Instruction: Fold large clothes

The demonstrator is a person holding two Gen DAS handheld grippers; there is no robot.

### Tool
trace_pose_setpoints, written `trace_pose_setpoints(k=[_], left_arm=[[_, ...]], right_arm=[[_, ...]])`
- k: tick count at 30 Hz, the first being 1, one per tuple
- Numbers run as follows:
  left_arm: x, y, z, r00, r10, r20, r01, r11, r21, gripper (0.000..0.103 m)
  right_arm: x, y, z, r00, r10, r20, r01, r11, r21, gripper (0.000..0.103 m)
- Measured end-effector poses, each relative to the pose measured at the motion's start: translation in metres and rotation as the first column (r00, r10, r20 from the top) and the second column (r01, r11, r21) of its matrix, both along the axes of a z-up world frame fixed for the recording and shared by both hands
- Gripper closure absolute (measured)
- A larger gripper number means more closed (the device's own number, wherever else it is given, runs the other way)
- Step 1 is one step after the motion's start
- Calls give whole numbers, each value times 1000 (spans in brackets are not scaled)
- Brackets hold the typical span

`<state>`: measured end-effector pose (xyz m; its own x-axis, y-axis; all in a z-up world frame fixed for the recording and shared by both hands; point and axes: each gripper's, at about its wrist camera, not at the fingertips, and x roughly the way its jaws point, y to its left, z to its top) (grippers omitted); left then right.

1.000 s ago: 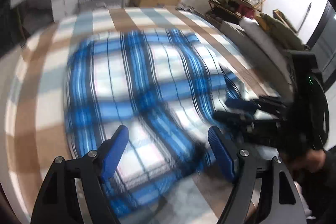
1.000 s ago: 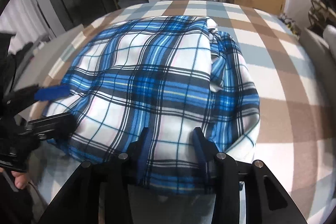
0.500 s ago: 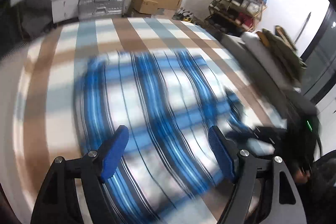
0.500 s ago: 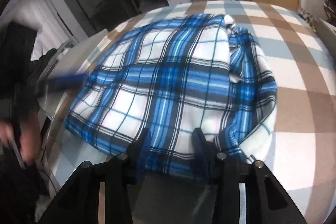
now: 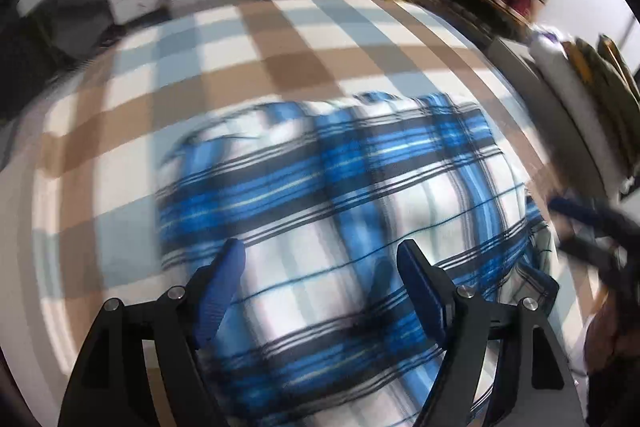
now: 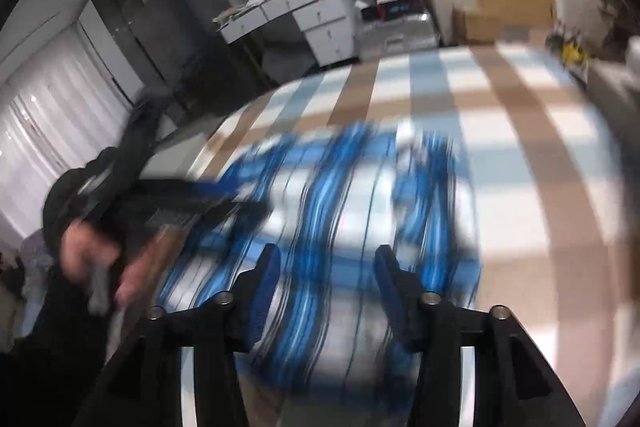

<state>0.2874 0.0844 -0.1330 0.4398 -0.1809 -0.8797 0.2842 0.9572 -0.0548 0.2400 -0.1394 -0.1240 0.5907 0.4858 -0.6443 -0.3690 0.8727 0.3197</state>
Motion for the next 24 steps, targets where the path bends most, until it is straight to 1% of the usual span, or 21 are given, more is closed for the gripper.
trace_pose_setpoints(k=[1,2,4,5,7,8,9,11,13,14,16,17,18,19,20,21,22,23,24], left_arm=[[-3,0,0,1000,16,16,-16,1000,21,28],[-8,4,-2,999,34,30,-35,999,39,28],[-11,8,-15,999,33,15,-34,997,69,29],[-10,5,-20,999,31,27,-33,996,83,29],[-17,-1,-22,997,20,71,-29,992,125,28],[-17,-4,-22,997,20,78,-32,989,145,28],[-16,-5,-22,996,25,82,-37,987,153,28],[-15,-4,-22,997,29,76,-40,988,150,28],[-13,-1,-21,997,28,72,-38,989,143,28],[-13,-1,-21,997,26,73,-37,989,141,28],[-15,0,-22,996,26,80,-37,990,136,28],[-16,0,-23,996,26,84,-37,990,137,28],[-17,0,-24,996,27,91,-40,990,136,28],[-17,-1,-24,995,29,94,-41,990,135,28],[-17,-1,-25,995,25,95,-38,990,138,28],[-18,-1,-25,995,20,99,-34,990,140,27],[-18,0,-23,996,15,91,-27,990,139,27],[-19,2,-21,997,11,82,-22,990,136,27],[-22,7,-17,997,20,68,-29,991,128,27]], right_arm=[[13,5,-1,1000,5,0,-5,1000,-15,53],[34,14,-5,1000,10,-18,-11,999,-35,53],[64,22,-14,999,25,-46,-25,1000,-9,54],[80,25,-20,998,6,-62,-8,1000,-26,58],[99,32,-40,988,-22,-150,10,996,-84,76],[99,34,-44,988,-20,-153,7,996,-87,77],[98,36,-43,991,-9,-135,-5,995,-104,77],[92,34,-42,991,9,-137,-28,990,-137,78],[80,27,-35,989,6,-149,-27,989,-142,78],[74,22,-30,991,2,-135,-21,990,-140,78],[59,12,-23,996,0,-91,-11,992,-124,73],[53,9,-28,996,-3,-91,-9,991,-137,73],[51,9,-36,994,-5,-110,-12,989,-151,73],[49,10,-52,989,-3,-149,-21,988,-155,73],[50,11,-59,988,-3,-154,-21,988,-150,73],[42,8,-59,994,-6,-107,-9,990,-143,73],[39,7,-57,992,-4,-123,-15,988,-151,73],[36,2,-51,990,-7,-138,-12,991,-132,72],[33,-6,-45,990,-4,-143,-9,996,-90,65]])
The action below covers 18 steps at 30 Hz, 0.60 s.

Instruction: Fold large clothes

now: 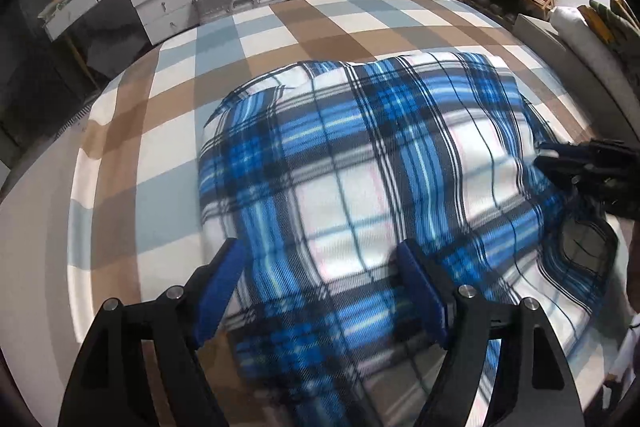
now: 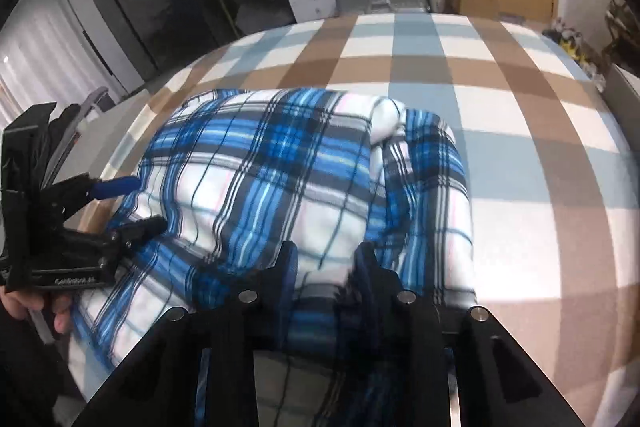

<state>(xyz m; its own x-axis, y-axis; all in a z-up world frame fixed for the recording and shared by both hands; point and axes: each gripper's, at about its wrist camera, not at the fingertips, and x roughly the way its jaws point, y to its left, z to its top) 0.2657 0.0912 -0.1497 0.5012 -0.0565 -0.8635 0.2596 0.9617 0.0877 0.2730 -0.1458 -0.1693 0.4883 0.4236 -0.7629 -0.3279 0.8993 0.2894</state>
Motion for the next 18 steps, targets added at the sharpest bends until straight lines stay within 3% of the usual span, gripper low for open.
trace_pose_setpoints(k=[3,5,8,9,14,16,18], left_arm=[[-7,29,10,997,75,-30,-77,995,-57,27],[-8,53,7,988,138,-72,-147,979,-142,25],[-2,77,-10,967,127,-219,-193,930,-312,25],[-3,80,-8,974,123,-193,-184,920,-345,24],[3,60,-16,976,-35,-216,-56,915,-400,24],[9,52,-19,976,-51,-214,-38,919,-393,24],[18,48,-22,972,-62,-227,-40,908,-416,25]], right_arm=[[-6,-28,14,998,-64,21,64,998,28,23],[-4,-41,15,997,-73,4,72,997,27,23],[14,-48,1,992,-48,-118,58,995,82,23],[22,-48,-5,986,-50,-159,65,994,92,23],[40,-34,-16,968,5,-250,33,988,150,19],[44,-17,-17,958,69,-279,-14,980,196,19],[45,3,-16,960,100,-262,-58,985,165,20]])
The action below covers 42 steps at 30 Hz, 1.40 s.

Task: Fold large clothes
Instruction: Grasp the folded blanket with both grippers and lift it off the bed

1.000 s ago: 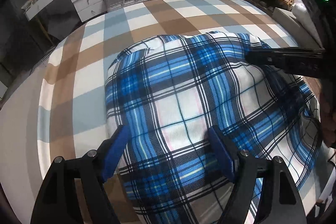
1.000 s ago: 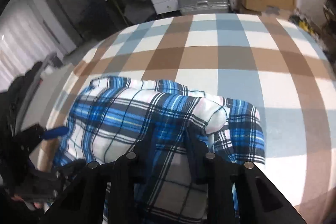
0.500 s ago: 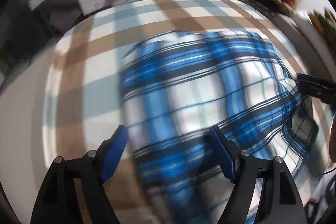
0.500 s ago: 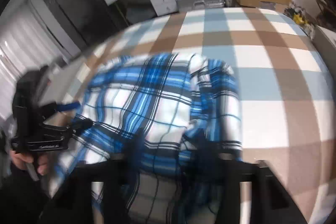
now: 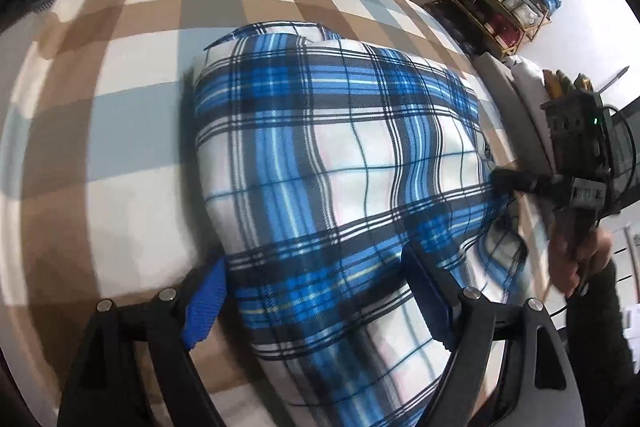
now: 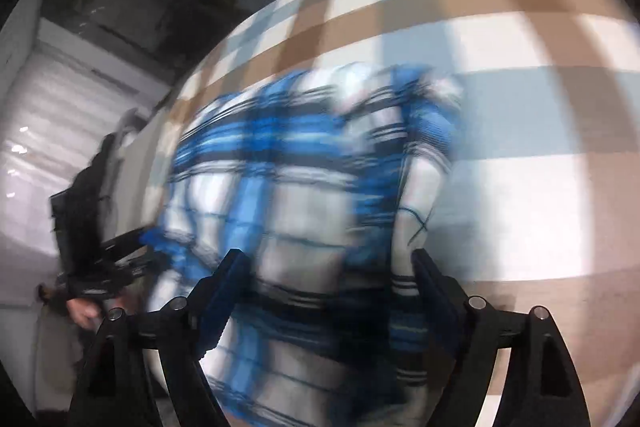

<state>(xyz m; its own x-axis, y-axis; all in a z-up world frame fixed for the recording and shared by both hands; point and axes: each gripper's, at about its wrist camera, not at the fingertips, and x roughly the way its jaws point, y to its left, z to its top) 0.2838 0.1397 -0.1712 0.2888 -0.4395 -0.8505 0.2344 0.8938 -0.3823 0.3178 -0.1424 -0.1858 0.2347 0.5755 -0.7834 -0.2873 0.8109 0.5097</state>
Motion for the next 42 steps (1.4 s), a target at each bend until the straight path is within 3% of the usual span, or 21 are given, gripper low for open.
trace_pose_setpoints(k=[1,2,3,4,6,8,15,19,27,30,32,34,36,38,40,41,42], left_arm=[[4,-1,0,1000,-4,-5,4,1000,-14,30],[6,-3,1,1000,-1,-3,1,1000,-16,45],[8,-7,4,1000,-8,-1,8,1000,-6,59],[10,-10,10,1000,-25,13,25,1000,6,63],[7,-21,21,997,-58,52,56,998,36,75],[5,-29,29,996,-70,63,67,997,40,80],[-2,-55,62,984,-110,137,107,994,30,83],[-8,-85,114,963,-136,233,145,989,-21,83],[-12,-202,232,860,-221,461,274,961,-50,83],[-9,-254,258,814,-250,523,320,946,-46,83],[-2,-290,264,798,-263,543,345,937,-53,83],[9,-329,256,794,-272,544,363,929,-65,83],[18,-364,236,794,-289,535,377,925,-59,83],[29,-396,200,801,-340,492,409,912,-36,83],[40,-411,153,847,-352,397,388,922,-9,83],[46,-414,134,859,-358,365,379,925,15,83],[49,-413,114,863,-355,358,364,930,46,74]], right_arm=[[0,11,0,1000,26,12,-26,999,-31,26],[-3,20,2,998,43,35,-41,998,-56,31],[-3,26,0,998,52,36,-50,997,-55,54],[-2,28,0,998,57,32,-56,998,-40,62],[-5,27,6,996,59,63,-58,998,-19,69],[-14,23,19,991,66,120,-68,998,8,73],[-53,-1,85,955,58,291,-71,997,34,76],[-75,-36,142,929,7,370,-30,998,55,76],[-133,-159,284,827,-157,540,150,987,56,76],[-145,-220,319,781,-221,585,239,970,47,76],[-146,-265,329,768,-275,578,295,954,63,75],[-141,-304,327,759,-327,563,347,935,76,74],[-120,-358,307,771,-373,517,404,913,57,74],[-91,-406,267,795,-438,419,461,886,53,73],[-67,-446,222,828,-485,280,486,871,71,73],[-53,-463,180,845,-505,175,505,862,53,72],[-45,-473,150,851,-512,113,507,859,73,65]])
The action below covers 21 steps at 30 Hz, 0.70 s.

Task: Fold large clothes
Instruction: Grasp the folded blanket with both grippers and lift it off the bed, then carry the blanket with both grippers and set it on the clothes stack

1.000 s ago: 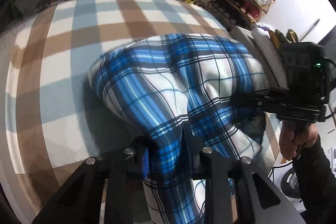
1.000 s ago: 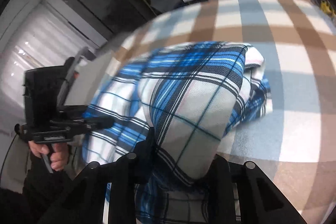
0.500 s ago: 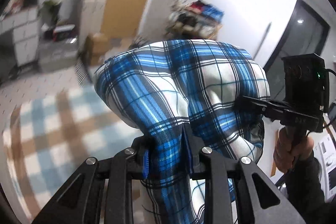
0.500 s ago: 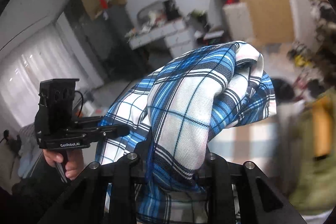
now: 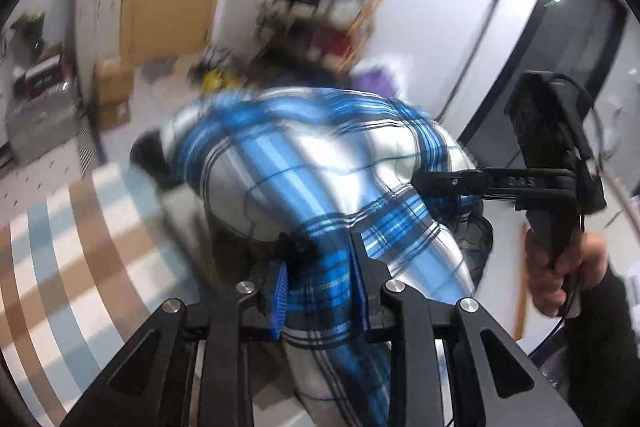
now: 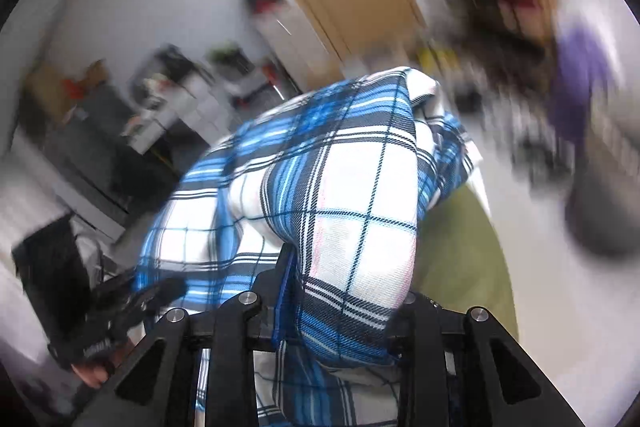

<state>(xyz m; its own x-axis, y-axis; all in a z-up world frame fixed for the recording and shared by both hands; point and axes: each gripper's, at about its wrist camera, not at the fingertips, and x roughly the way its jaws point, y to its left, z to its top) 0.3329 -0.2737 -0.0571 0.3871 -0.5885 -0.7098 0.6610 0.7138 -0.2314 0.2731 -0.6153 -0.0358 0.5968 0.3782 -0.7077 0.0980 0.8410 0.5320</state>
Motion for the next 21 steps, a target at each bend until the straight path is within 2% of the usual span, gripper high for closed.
trace_pose_setpoints(k=[2,3,5,6,7,9,10,11,12,14,15,16,17,19,20,21], left_arm=[[5,13,-17,1000,14,8,-14,1000,-14,63],[15,25,-20,999,4,-37,-5,999,-38,51],[39,54,-17,985,45,-169,-59,995,-79,44],[47,73,-10,972,77,-224,-107,986,-128,44],[48,81,-2,970,92,-223,-124,983,-133,44],[40,87,32,990,129,-53,-133,988,-73,44],[35,83,49,989,137,53,-133,988,-74,44],[27,77,66,978,128,164,-114,989,-92,41],[22,65,76,970,91,227,-75,994,-81,35],[25,36,72,973,-13,231,12,1000,7,34],[29,19,63,973,-59,225,43,996,76,34],[31,2,49,970,-95,224,58,985,163,34],[37,-12,29,969,-122,217,64,965,255,35],[45,-8,-3,974,-99,202,21,934,356,35],[52,-3,-14,978,-64,199,-15,928,372,35],[55,4,-15,982,-27,188,-40,937,347,33]], right_arm=[[4,-15,-19,997,13,77,-22,993,116,63],[3,-19,-19,993,28,114,-42,992,122,61],[-2,-19,-16,987,49,150,-65,992,106,57],[-9,-19,-14,987,52,154,-64,995,74,51],[-12,-9,-12,987,47,154,-53,998,34,41],[-28,-12,3,982,5,190,17,993,-113,39],[-37,-14,10,977,-32,212,73,979,-189,39],[-47,-12,22,966,-90,242,156,950,-269,38],[-67,-4,34,942,-101,320,212,918,-334,37],[-93,19,49,910,-9,415,176,913,-368,37],[-106,39,50,894,56,445,144,903,-404,37],[-112,54,46,894,103,437,112,891,-439,37],[-115,70,37,898,147,414,83,869,-487,37],[-109,94,8,923,171,345,72,804,-590,41],[-103,97,-14,948,148,281,63,779,-624,43],[-96,96,-35,964,120,238,52,790,-611,49]])
